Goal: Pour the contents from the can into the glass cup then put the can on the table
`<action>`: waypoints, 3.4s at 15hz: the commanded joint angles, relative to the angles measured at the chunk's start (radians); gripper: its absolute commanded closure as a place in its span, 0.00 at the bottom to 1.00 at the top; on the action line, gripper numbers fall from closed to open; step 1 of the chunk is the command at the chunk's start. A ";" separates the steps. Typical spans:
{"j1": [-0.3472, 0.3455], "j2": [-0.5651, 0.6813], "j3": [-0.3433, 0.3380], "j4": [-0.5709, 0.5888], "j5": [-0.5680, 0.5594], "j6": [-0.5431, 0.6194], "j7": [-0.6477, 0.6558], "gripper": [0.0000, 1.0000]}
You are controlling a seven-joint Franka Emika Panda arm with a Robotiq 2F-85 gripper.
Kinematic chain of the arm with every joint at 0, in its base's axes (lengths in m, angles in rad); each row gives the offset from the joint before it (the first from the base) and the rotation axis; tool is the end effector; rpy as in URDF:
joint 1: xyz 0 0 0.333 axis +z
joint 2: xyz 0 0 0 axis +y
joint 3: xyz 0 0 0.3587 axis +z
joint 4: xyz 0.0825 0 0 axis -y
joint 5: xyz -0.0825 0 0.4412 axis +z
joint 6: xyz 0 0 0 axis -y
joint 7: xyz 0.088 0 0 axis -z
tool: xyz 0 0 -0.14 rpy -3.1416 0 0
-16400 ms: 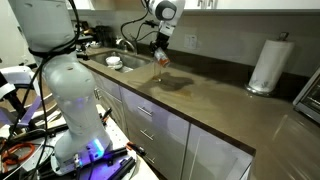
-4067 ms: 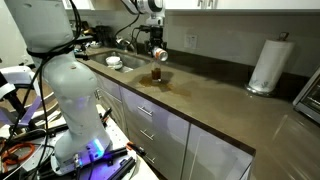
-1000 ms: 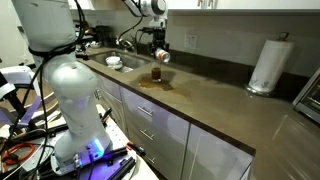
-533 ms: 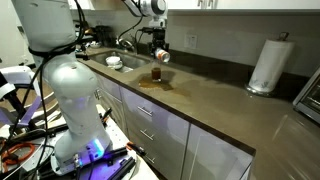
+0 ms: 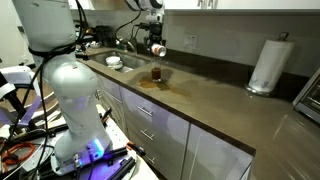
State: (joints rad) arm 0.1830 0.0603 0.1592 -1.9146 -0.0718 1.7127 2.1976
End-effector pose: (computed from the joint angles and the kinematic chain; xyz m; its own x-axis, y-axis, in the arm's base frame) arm 0.5600 0.1887 0.4311 -0.2388 -0.9508 0.1975 -0.9454 0.2741 0.1764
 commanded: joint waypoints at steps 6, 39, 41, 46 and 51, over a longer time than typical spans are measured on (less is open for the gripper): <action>0.009 0.001 0.010 0.031 -0.002 -0.033 0.032 0.50; 0.050 0.034 0.035 0.084 -0.131 -0.101 0.053 0.75; 0.054 0.034 0.037 0.084 -0.140 -0.101 0.052 0.75; 0.058 0.036 0.043 0.083 -0.178 -0.098 0.045 0.75; 0.059 0.033 0.048 0.079 -0.213 -0.086 0.033 0.75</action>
State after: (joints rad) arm 0.2295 0.0830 0.2070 -1.8592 -0.2518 1.6442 2.2310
